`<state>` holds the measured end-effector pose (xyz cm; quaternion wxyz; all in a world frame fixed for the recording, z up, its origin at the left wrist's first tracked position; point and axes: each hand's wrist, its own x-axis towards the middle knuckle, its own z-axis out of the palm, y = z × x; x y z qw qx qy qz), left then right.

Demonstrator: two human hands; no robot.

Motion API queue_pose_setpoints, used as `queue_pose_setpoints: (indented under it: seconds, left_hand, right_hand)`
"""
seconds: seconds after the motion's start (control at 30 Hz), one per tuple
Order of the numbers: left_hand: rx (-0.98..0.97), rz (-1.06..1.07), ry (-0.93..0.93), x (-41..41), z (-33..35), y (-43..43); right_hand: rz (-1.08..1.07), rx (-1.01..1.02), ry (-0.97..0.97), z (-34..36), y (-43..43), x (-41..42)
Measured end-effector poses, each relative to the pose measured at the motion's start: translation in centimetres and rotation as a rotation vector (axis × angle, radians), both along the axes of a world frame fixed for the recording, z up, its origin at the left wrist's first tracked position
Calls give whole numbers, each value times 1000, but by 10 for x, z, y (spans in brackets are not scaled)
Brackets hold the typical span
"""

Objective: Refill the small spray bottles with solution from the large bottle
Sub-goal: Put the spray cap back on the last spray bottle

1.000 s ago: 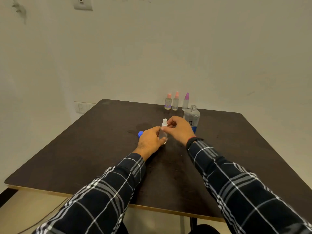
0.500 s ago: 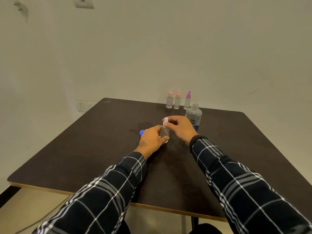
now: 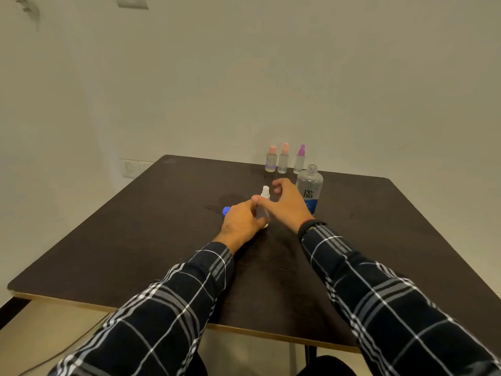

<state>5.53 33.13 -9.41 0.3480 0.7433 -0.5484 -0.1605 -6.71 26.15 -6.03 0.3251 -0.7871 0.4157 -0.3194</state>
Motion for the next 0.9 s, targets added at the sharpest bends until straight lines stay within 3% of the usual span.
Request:
queue_pose_setpoints:
  seconds: [0.17,0.4,0.67,0.9]
  left_hand:
    - [-2,-7,-21,-2,1,2]
    - [5,-3,-64,-3,3,3]
    - [8,-27,-2,-2,4,3]
    - [24,-15,14,-2,4,4]
  right_hand:
    - [264,-37,16,15,-7,-10]
    - [-13,-14,-43,3,-2,-2]
    - [277,119,105,7,-11,-17]
    - [57,30,30,-9,-9,-3]
